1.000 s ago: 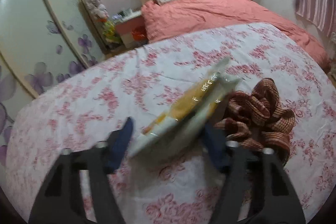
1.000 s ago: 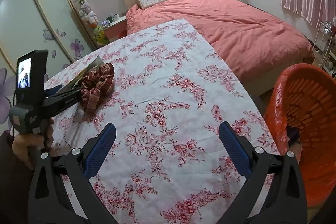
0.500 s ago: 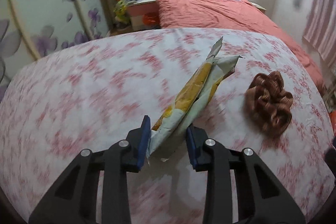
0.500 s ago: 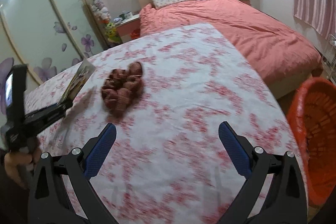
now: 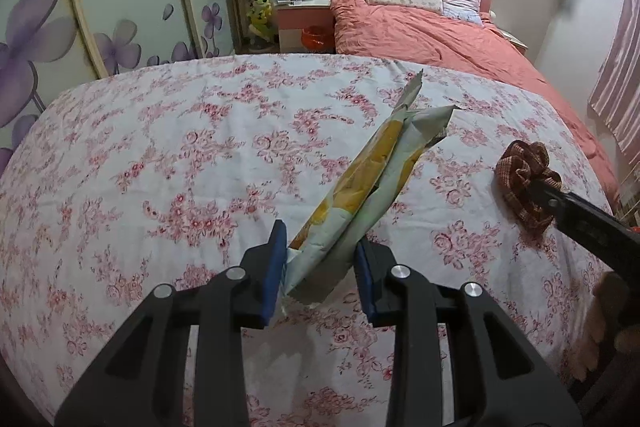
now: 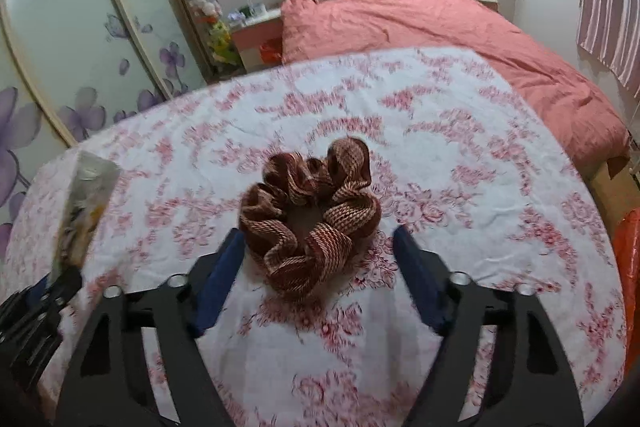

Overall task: Collect trash
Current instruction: 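Grasp the brown checkered scrunchie with the right gripper while the left gripper holds the wrapper, then carry wrapper and scrunchie over the orange basket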

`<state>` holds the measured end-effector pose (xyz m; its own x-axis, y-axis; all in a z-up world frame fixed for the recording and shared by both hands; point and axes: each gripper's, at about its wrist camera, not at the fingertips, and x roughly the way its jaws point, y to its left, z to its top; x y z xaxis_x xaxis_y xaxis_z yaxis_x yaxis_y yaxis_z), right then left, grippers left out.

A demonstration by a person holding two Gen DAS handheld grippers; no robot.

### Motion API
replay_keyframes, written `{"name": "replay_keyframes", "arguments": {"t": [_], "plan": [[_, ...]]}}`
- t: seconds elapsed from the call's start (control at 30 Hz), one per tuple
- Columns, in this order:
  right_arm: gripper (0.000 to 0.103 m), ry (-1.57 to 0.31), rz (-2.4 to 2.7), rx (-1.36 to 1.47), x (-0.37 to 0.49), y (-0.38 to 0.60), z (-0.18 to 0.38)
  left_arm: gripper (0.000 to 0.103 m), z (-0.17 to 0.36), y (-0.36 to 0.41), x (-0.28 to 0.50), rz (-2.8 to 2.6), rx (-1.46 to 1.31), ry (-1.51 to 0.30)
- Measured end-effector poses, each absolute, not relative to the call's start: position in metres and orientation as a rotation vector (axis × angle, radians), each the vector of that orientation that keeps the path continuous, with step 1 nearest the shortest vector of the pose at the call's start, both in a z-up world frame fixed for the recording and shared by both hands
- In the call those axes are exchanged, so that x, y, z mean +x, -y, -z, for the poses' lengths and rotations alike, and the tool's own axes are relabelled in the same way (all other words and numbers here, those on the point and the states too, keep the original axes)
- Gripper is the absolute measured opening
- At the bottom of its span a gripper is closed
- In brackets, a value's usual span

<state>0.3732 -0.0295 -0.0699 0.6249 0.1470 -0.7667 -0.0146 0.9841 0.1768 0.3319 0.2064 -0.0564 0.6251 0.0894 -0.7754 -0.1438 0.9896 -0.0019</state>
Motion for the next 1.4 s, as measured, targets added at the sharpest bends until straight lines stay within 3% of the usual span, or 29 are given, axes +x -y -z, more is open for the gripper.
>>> {"name": "replay_keyframes", "arguments": {"t": [0.07, 0.1, 0.17, 0.27, 0.9, 1.4], "plan": [[0.045, -0.914, -0.088, 0.158, 0.376, 0.030, 0.078, 0.032, 0.058, -0.206, 0.332, -0.133, -0.063, -0.887], [0.032, -0.897, -0.084, 0.154, 0.373, 0.031, 0.077, 0.032, 0.058, -0.206, 0.332, -0.132, -0.062, -0.887], [0.021, -0.900, -0.101, 0.170, 0.370, 0.033, 0.075, 0.032, 0.056, -0.206, 0.331, -0.127, -0.066, -0.884], [0.015, -0.873, -0.108, 0.195, 0.361, 0.041, 0.066, 0.032, 0.052, -0.203, 0.329, -0.116, -0.072, -0.875], [0.013, -0.640, -0.083, 0.213, 0.263, 0.099, -0.017, 0.031, -0.014, -0.148, 0.276, -0.018, -0.065, -0.755], [0.013, -0.525, 0.026, 0.249, 0.206, 0.166, -0.041, 0.031, -0.044, -0.063, 0.237, 0.120, -0.011, -0.698]]}}
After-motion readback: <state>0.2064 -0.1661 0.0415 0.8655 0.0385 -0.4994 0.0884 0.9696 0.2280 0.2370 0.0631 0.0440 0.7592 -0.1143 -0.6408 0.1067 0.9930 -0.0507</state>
